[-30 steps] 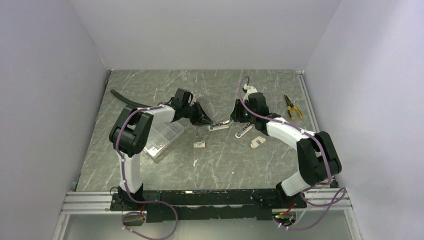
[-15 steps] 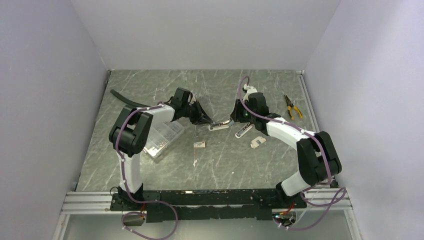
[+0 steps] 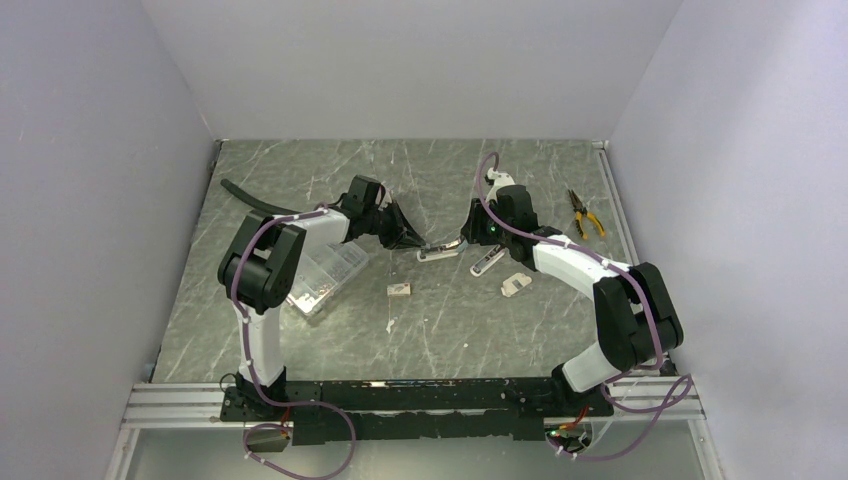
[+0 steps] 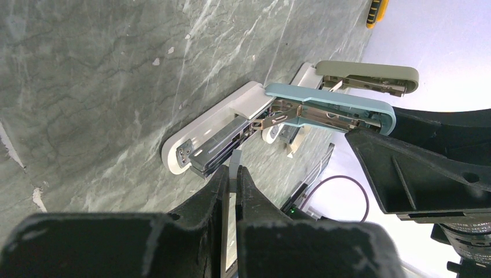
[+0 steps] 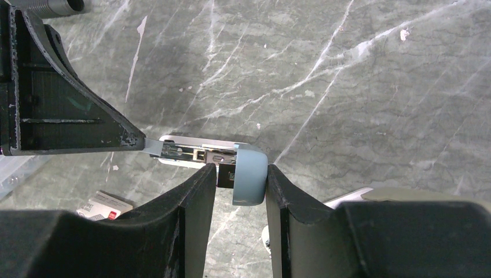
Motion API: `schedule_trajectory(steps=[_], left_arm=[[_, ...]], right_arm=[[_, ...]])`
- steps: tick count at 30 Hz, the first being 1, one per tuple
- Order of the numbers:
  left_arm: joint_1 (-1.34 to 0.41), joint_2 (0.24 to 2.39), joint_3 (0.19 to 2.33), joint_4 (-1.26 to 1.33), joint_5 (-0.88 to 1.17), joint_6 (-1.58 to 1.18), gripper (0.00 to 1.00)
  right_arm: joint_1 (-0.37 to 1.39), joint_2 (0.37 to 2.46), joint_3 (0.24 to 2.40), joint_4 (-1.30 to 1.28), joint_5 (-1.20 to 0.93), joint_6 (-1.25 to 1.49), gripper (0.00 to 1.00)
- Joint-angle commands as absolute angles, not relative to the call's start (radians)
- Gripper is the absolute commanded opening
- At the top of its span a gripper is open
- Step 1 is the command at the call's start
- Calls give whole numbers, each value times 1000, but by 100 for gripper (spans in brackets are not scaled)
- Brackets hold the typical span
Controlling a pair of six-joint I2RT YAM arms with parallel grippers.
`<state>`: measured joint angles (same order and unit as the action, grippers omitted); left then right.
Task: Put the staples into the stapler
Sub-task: Install the staple into the stapler.
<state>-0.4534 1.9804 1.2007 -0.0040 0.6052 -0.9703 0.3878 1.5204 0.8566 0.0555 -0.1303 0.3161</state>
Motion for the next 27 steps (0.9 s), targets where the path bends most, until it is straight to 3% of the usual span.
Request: schedule_trajectory(steps=[1,27], left_arm=[[-457,1993,1218,17,607,-953,3],[-464,2002,1218,11,603,-953,3]], right_arm=[[388,1506,853,110,-127,303,40],[388,1506,855,111,-129,305,40]])
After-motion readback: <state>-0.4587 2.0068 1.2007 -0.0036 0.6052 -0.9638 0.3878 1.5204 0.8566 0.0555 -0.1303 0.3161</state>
